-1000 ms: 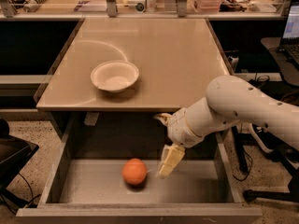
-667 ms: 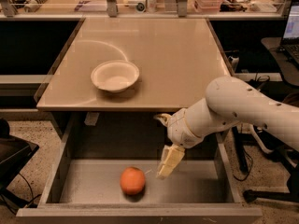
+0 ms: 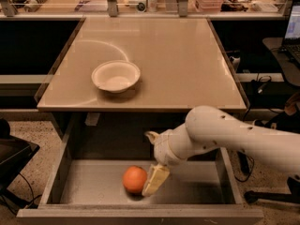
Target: Pick orange from top drawer and place on counter
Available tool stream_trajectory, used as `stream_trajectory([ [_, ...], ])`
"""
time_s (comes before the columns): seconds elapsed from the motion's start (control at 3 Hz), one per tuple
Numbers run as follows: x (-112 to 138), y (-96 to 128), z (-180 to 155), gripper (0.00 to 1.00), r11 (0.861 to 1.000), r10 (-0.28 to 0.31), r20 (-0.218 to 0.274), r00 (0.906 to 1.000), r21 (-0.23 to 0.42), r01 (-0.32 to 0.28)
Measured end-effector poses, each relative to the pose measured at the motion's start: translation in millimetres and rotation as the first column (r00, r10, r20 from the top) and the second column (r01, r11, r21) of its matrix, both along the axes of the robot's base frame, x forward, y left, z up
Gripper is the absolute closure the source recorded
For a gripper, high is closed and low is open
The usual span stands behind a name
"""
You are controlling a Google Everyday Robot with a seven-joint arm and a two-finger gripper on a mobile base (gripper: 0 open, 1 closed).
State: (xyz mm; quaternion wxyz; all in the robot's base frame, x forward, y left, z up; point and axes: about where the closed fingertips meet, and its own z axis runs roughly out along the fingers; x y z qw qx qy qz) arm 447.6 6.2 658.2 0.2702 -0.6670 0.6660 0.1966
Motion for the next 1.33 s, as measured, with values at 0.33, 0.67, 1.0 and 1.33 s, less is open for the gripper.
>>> stream_trajectory([
  [0.33, 8, 2, -6, 0.00, 0.999, -0.042, 0.039, 0.9984, 0.008, 0.042],
  [0.67, 9, 2, -6, 0.00, 0.999, -0.042, 0.040, 0.9983, 0.008, 0.042],
  [1.0, 14, 20, -22, 0.00, 0.997, -0.023, 0.015, 0.9996, 0.077, 0.022],
  [1.33, 13, 20, -23, 0.00, 0.997, -0.021, 0.013, 0.9997, 0.078, 0.020],
])
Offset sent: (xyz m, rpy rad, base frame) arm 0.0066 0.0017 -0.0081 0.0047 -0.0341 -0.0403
